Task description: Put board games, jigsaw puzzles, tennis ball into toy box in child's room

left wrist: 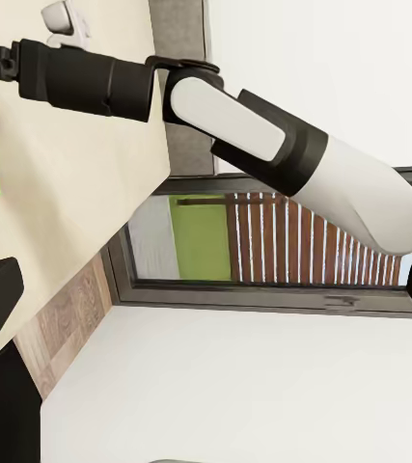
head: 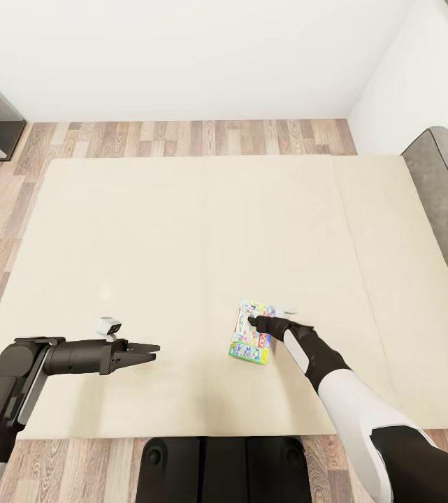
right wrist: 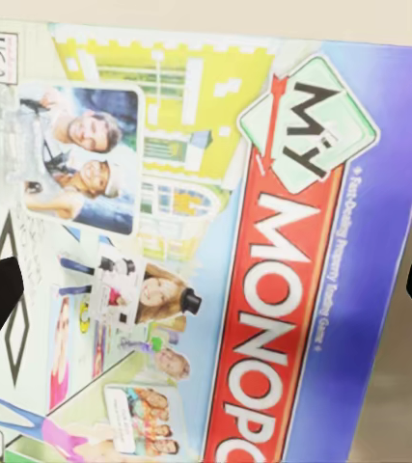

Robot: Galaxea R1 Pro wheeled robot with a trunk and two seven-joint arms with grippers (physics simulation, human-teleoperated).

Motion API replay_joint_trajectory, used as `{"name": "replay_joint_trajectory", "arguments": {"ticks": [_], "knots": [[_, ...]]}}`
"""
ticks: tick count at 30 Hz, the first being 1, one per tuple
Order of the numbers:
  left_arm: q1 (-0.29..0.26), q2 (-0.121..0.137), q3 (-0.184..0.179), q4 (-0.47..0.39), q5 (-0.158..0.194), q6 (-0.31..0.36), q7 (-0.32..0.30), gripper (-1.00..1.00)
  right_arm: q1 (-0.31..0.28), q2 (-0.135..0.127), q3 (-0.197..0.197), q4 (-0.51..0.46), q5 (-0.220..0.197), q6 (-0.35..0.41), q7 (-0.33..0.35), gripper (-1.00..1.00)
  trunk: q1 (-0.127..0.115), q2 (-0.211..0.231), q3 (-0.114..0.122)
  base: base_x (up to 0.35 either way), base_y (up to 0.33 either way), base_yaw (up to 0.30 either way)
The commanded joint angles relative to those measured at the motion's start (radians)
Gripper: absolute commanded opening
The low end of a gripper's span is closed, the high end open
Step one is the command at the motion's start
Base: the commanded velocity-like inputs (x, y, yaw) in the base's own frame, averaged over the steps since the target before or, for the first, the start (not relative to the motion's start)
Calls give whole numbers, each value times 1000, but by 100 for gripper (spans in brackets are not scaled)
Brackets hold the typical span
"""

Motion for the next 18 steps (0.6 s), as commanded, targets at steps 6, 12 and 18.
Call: {"name": "replay_joint_trajectory", "arguments": {"ticks": [6, 12, 18], "knots": [[0, 0, 0, 0, 0, 11, -4, 100, 0, 11, 3, 19, -6, -6, -1, 100, 1, -2, -1, 0, 0, 0], [0, 0, 0, 0, 0, 11, -4, 100, 0, 13, 3, 24, -6, -14, 0, 100, 1, -2, -1, 0, 0, 0], [0, 0, 0, 0, 0, 11, -4, 100, 0, 15, 37, 24, -6, -17, 0, 100, 1, -2, -1, 0, 0, 0]]}}
